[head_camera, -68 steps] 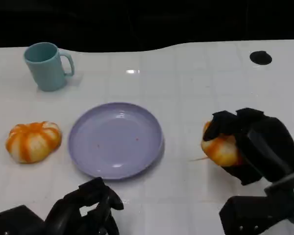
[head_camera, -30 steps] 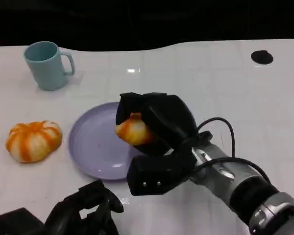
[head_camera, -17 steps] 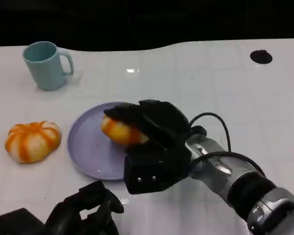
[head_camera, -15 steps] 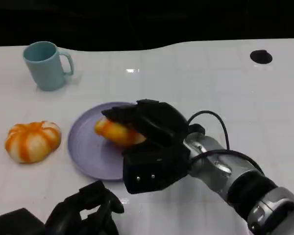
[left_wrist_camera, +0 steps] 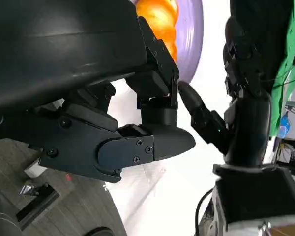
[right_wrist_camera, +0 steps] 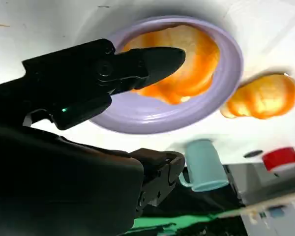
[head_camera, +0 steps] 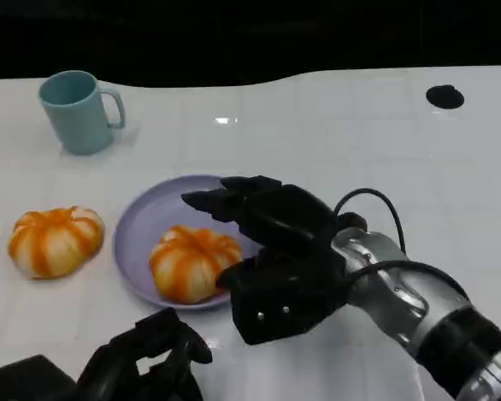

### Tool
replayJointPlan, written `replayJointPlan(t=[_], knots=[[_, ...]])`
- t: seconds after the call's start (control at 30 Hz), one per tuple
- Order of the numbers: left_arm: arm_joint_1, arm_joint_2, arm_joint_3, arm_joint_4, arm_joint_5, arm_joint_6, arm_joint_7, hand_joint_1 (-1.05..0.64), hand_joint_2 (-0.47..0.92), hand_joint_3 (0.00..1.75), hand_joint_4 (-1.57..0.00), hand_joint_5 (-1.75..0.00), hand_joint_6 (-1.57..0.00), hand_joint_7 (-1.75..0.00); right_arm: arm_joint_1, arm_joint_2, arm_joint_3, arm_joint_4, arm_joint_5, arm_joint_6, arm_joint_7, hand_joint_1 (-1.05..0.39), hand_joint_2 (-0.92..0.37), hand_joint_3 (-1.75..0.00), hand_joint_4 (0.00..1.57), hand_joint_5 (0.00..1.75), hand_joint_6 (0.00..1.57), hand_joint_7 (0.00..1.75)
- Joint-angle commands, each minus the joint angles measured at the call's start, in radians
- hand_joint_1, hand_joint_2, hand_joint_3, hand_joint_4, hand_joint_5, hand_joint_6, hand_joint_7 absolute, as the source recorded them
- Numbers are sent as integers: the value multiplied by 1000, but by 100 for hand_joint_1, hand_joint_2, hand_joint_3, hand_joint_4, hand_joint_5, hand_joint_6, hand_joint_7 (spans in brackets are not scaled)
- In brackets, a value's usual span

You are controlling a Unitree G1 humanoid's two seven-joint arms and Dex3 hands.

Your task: Grasp the bread from the table and place it into the plate.

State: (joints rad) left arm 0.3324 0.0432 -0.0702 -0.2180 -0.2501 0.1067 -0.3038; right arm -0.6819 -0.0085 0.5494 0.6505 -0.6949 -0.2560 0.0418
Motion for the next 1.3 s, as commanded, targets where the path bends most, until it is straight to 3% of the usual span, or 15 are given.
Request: replayJointPlan(t=[0.03, 0.33, 0.53, 0.57, 0.67, 0.7, 0.77, 0.83, 0.9, 0.93, 1.1, 1.3], knots=[[4, 7, 6, -3, -2, -6, 2, -68, 92, 53, -79, -175, -69, -139, 65, -50, -24, -100, 40, -25, 5, -82, -92, -24, 9, 8, 16, 2], [5, 2, 5, -9, -12, 5, 4, -69, 91, 53, -80, -175, -70, -140, 240, -159, -87, -284, 99, -157, -51, -68, -92, -13, 28, 25, 33, 8], [1, 6, 2, -7, 4, 9, 13, -69, 91, 54, -78, -175, -69, -142, 351, -209, -152, -371, 152, -237, -80, -60, -92, -15, 44, 39, 51, 16], [1, 5, 2, -8, 5, 11, 14, -70, 91, 54, -79, -175, -69, -143, 368, -212, -163, -379, 163, -252, -88, -58, -92, -15, 47, 45, 54, 18], [0, 3, 1, -5, 3, 6, 11, -68, 92, 54, -78, -175, -68, -143, 416, -210, -195, -397, 195, -312, -122, -49, -92, -12, 49, 94, 66, 27], [0, 2, 1, -4, 1, 6, 9, -68, 92, 54, -78, -175, -68, -143, 428, -209, -203, -401, 200, -326, -130, -45, -92, -11, 51, 113, 70, 35], [0, 3, -1, -7, 5, 8, 11, -68, 92, 55, -78, -175, -68, -144, 455, -206, -218, -419, 217, -339, -133, -43, -92, -11, 54, 127, 66, 55], [1, 2, -1, -9, -1, 11, 8, -67, 92, 55, -78, -175, -67, -144, 489, -200, -235, -446, 244, -338, -125, -40, -84, -27, 61, 140, 62, 84], [3, 0, -2, -13, -1, 12, 11, -67, 92, 56, -79, -175, -67, -145, 520, -199, -248, -469, 299, -345, -100, -35, -59, -78, 65, 152, 65, 101], [4, 0, -4, -13, 2, 10, 12, -67, 92, 56, -79, -175, -67, -145, 534, -203, -253, -482, 328, -345, -81, -34, -54, -89, 67, 154, 66, 104], [4, 2, -6, -13, 10, 5, 16, -68, 92, 56, -80, -175, -67, -145, 607, -233, -284, -563, 406, -338, -9, -28, -37, -128, 82, 171, 77, 129], [3, 3, -4, -14, 3, 9, 11, -69, 92, 56, -80, -175, -68, -146, 706, -250, -330, -664, 471, -312, 42, -32, -29, -145, 90, 175, 82, 139]])
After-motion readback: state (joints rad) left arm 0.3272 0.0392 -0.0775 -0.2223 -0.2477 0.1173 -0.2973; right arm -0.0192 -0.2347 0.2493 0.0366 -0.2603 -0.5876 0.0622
